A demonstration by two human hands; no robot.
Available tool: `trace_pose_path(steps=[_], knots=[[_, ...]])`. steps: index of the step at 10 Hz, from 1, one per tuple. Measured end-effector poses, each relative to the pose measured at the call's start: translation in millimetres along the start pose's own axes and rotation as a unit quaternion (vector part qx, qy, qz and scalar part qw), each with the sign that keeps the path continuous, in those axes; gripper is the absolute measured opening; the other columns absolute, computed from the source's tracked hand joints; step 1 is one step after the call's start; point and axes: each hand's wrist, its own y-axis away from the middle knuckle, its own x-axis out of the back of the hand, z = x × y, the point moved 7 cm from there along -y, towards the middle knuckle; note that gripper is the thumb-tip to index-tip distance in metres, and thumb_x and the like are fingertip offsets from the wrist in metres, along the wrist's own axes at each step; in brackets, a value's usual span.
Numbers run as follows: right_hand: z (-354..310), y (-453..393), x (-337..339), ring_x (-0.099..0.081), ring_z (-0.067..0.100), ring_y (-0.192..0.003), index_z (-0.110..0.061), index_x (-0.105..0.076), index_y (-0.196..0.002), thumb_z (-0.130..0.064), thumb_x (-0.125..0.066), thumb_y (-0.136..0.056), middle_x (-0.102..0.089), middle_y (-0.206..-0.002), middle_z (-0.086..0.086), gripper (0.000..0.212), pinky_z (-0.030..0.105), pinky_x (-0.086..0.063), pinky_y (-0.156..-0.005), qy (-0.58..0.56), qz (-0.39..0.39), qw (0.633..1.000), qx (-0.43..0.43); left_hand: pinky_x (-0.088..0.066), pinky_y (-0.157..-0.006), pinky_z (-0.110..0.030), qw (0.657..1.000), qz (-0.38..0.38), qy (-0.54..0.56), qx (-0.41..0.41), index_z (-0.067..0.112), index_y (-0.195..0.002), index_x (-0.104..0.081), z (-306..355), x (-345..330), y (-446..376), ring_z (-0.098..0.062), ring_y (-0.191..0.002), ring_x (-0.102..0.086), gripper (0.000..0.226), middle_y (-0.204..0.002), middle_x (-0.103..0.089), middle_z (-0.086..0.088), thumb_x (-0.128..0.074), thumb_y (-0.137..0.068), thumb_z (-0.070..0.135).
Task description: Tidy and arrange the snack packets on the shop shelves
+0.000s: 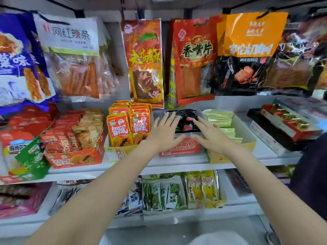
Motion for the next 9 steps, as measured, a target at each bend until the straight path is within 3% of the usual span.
trace_pose_path(steps=[2, 3, 4, 5, 6, 7, 8, 9], knots=[[-4.4, -34.9, -2.0, -0.006, 0.021, -0.145, -0.019, -0.022, -0.147, -0.056, -0.031, -0.092, -0.002, -0.158, 0.001, 0.067, 0.051, -0.006, -0.114, -0.026, 0.009, 0.998, -0.048, -0.002, -0.116, -0.05, 0.999, -0.04, 0.009, 0.027, 0.017, -0.148, -0.013, -15.2, 1.8, -2.1, -0.025, -0.142, -0.018, 0.077, -0.155, -0.017, -0.007, -0.027, -0.089, 0.065], [-8.5, -44.6, 2.6, -0.025, 0.024, -0.139, -0.015, -0.034, -0.141, -0.052, -0.031, -0.094, -0.023, -0.153, -0.001, 0.061, 0.051, -0.017, -0.112, -0.024, 0.014, 0.999, -0.038, -0.008, -0.116, -0.042, 0.998, 0.009, 0.06, 0.029, 0.012, -0.145, -0.021, -16.5, 3.8, 6.5, -0.024, -0.139, -0.024, 0.07, -0.151, -0.025, -0.009, -0.034, -0.092, 0.056], [-18.9, -50.3, 7.1, -0.038, 0.022, -0.131, -0.008, -0.047, -0.132, -0.045, -0.036, -0.095, -0.039, -0.142, 0.002, 0.053, 0.045, -0.024, -0.111, -0.047, 0.03, 0.998, 0.007, -0.01, -0.117, -0.038, 0.995, 0.044, 0.087, 0.022, 0.009, -0.144, -0.023, -17.9, -0.6, 11.4, -0.023, -0.139, -0.024, 0.068, -0.149, -0.03, -0.01, -0.037, -0.093, 0.051], [-26.8, -54.0, 4.0, -0.041, 0.018, -0.128, -0.009, -0.051, -0.131, -0.04, -0.037, -0.097, -0.042, -0.14, 0.0, 0.048, 0.032, -0.019, -0.107, -0.039, 0.035, 0.998, 0.041, -0.01, -0.118, -0.037, 0.994, 0.057, 0.092, 0.023, 0.009, -0.145, -0.022, -22.8, -6.2, 10.0, -0.025, -0.14, -0.021, 0.07, -0.15, -0.028, -0.011, -0.037, -0.093, 0.052], [-27.6, -58.1, 4.5, -0.042, 0.02, -0.127, -0.007, -0.053, -0.128, -0.038, -0.036, -0.098, -0.045, -0.137, 0.001, 0.047, 0.03, -0.018, -0.104, -0.037, 0.044, 0.998, 0.027, -0.009, -0.116, -0.037, 0.992, 0.06, 0.111, 0.027, 0.01, -0.147, -0.02, -21.0, -4.1, 12.8, -0.028, -0.142, -0.013, 0.069, -0.155, -0.016, -0.011, -0.039, -0.093, 0.05], [-22.9, -66.5, 0.9, -0.047, 0.024, -0.122, -0.005, -0.057, -0.122, -0.039, -0.035, -0.098, -0.051, -0.129, 0.005, 0.047, 0.041, -0.025, -0.107, -0.023, 0.052, 0.998, 0.013, -0.018, -0.113, -0.032, 0.987, 0.04, 0.153, 0.011, 0.01, -0.144, -0.025, -23.1, 0.3, 11.8, -0.024, -0.139, -0.024, 0.064, -0.151, -0.028, -0.008, -0.044, -0.093, 0.044], [-21.9, -63.5, 4.8, -0.051, 0.029, -0.114, -0.009, -0.062, -0.113, -0.039, -0.037, -0.096, -0.059, -0.12, 0.009, 0.042, 0.047, -0.032, -0.104, 0.01, 0.089, 0.996, 0.016, -0.025, -0.111, -0.031, 0.979, 0.031, 0.202, 0.0, 0.013, -0.144, -0.027, -27.9, 10.7, 17.6, -0.018, -0.138, -0.029, 0.059, -0.151, -0.027, -0.004, -0.045, -0.094, 0.039], [-34.2, -45.2, 18.9, -0.047, 0.034, -0.112, -0.007, -0.063, -0.113, -0.031, -0.046, -0.094, -0.055, -0.122, 0.011, 0.035, 0.046, -0.038, -0.098, 0.003, 0.207, 0.977, 0.043, -0.027, -0.11, -0.03, 0.972, 0.09, 0.216, -0.001, 0.013, -0.142, -0.032, -37.1, 20.8, 34.2, -0.017, -0.135, -0.033, 0.049, -0.15, -0.03, -0.003, -0.043, -0.097, 0.03]])
